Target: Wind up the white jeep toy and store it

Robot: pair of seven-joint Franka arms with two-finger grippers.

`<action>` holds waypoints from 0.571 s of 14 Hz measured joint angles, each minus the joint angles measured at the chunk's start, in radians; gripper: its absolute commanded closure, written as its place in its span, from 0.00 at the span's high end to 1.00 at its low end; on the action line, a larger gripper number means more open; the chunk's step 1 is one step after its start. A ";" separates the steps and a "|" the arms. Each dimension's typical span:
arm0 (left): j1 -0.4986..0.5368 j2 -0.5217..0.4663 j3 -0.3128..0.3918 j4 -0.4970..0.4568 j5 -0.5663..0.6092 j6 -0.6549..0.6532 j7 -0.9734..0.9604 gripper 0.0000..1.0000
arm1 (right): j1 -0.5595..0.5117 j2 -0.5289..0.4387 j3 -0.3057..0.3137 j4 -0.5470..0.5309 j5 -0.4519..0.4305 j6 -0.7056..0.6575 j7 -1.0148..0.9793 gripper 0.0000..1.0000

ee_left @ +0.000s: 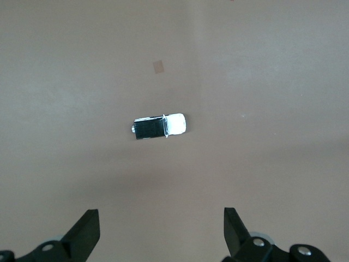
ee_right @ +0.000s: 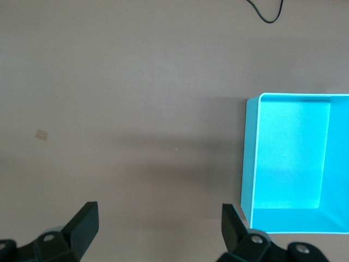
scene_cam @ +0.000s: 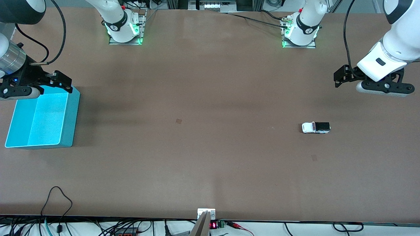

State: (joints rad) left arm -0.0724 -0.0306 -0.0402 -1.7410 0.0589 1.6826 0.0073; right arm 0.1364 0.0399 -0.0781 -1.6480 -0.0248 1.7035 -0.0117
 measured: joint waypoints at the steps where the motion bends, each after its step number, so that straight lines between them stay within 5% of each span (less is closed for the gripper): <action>1: 0.000 0.000 0.000 0.000 0.000 -0.002 0.000 1.00 | 0.000 0.000 0.000 0.000 0.000 0.000 0.000 1.00; 8: 0.000 0.028 0.000 0.057 0.000 -0.043 0.001 1.00 | 0.000 0.000 0.000 0.000 0.000 0.000 0.000 1.00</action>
State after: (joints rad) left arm -0.0726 -0.0025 -0.0404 -1.6837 0.0589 1.6395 0.0080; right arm 0.1364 0.0398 -0.0781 -1.6481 -0.0248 1.7035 -0.0117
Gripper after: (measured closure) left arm 0.000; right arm 0.000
